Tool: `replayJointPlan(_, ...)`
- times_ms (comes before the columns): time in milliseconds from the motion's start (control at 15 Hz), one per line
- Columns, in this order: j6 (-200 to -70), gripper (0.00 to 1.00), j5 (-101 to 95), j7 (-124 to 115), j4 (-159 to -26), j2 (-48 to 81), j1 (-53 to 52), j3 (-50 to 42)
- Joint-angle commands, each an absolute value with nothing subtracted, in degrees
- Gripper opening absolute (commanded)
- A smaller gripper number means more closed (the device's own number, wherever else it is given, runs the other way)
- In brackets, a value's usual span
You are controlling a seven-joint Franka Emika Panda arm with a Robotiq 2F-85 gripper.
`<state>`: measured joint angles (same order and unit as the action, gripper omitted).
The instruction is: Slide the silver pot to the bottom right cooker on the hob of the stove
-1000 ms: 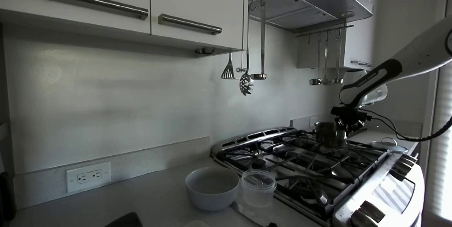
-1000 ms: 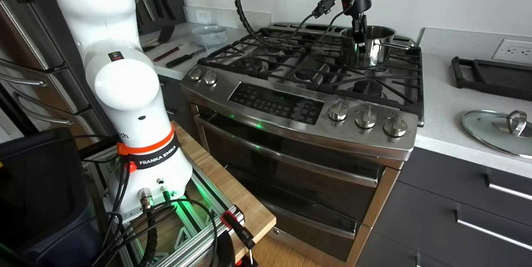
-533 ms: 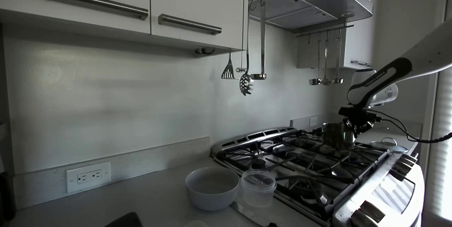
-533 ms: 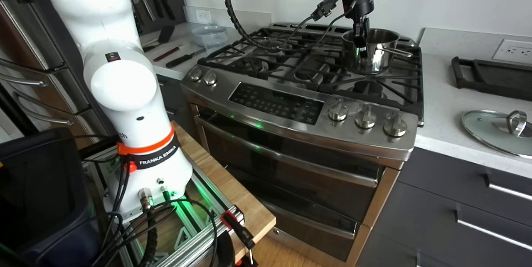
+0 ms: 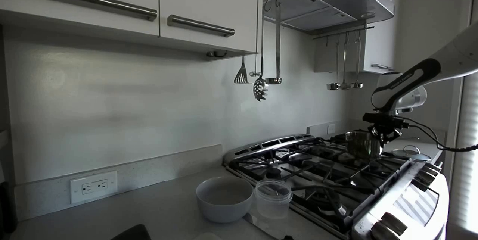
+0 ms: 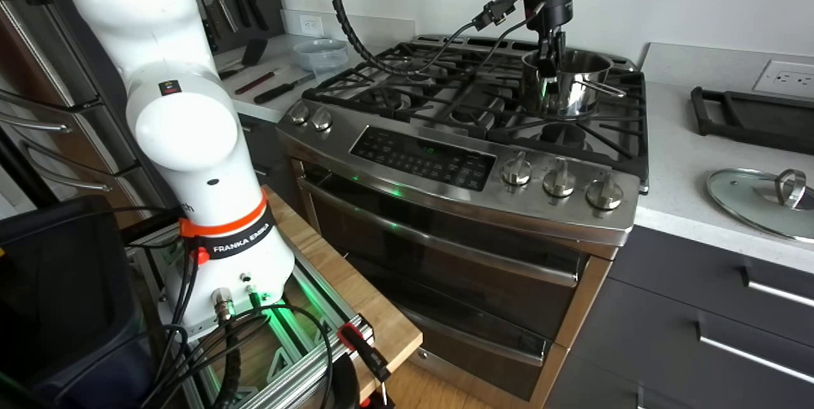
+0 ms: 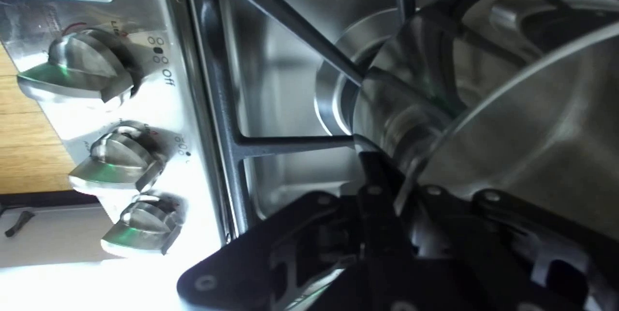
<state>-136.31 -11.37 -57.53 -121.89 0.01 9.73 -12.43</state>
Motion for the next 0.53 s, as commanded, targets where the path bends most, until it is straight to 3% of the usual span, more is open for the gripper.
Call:
replayJointPlan(0, -137.91, 0.01, -12.59, -57.13, -125.80, -2.15, 11.02, -12.53)
replayJointPlan(467, -137.38, 0.01, -12.43, -57.44, -126.91, -2.63, 12.66, -12.76)
